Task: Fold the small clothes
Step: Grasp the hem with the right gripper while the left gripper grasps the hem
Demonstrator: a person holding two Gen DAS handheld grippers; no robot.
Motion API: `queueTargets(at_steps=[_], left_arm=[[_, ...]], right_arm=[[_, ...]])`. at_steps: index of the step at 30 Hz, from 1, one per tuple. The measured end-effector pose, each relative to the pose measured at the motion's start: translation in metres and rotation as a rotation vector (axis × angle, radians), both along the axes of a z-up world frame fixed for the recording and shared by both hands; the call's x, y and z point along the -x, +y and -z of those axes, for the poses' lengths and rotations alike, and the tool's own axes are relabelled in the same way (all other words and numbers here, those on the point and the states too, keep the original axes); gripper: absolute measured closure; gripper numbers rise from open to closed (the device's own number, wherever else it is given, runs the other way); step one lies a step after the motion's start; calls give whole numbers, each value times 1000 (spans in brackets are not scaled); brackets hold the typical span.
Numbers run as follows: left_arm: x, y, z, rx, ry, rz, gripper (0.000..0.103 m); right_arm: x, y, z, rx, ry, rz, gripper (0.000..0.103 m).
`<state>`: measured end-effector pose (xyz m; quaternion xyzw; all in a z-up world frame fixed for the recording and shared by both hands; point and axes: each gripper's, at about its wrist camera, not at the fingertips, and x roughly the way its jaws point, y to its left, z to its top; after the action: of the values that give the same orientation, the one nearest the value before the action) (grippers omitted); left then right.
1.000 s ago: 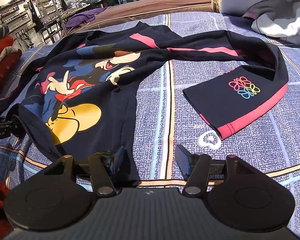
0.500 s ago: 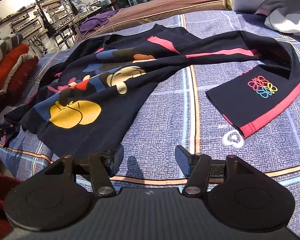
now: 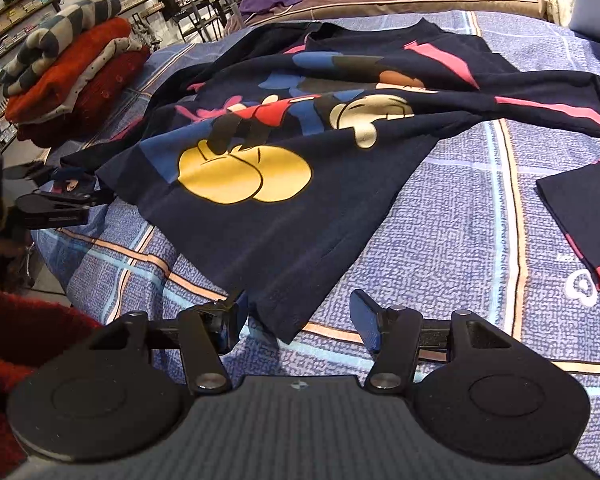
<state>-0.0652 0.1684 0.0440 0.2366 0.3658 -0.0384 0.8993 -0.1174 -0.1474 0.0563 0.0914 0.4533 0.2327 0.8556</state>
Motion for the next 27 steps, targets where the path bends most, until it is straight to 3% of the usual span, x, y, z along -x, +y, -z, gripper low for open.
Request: queueTargets(at_steps=[3, 5, 6, 7, 10, 12, 16, 19, 23, 27], left_arm=[[-6, 1, 2, 34, 2, 25, 35], [-12, 2, 4, 60, 4, 35, 42], [-15, 2, 5, 81, 8, 37, 53], [-18, 2, 6, 99, 11, 35, 65], [-25, -4, 11, 102, 20, 42, 87], [-26, -10, 9, 73, 26, 54, 95], [-12, -12, -18, 51, -36, 66, 97], [5, -9, -53, 62, -84, 74, 97], [28, -6, -89, 93, -94, 113, 97], [41, -6, -84, 120, 1, 126, 97]], right_arm=[[-3, 3, 3, -7, 17, -1, 11], [-6, 5, 4, -6, 18, -2, 18], [-8, 6, 4, -6, 17, -4, 28], [-9, 7, 5, -9, 16, -8, 44], [-13, 8, 8, -29, 20, -12, 73], [-14, 4, 8, -50, 22, 6, 89], [-14, -25, -18, -195, -13, 80, 93], [-7, -54, -58, -311, -76, 105, 93], [13, -88, -101, -328, -136, 79, 93], [33, -99, -101, -267, -86, 57, 93]])
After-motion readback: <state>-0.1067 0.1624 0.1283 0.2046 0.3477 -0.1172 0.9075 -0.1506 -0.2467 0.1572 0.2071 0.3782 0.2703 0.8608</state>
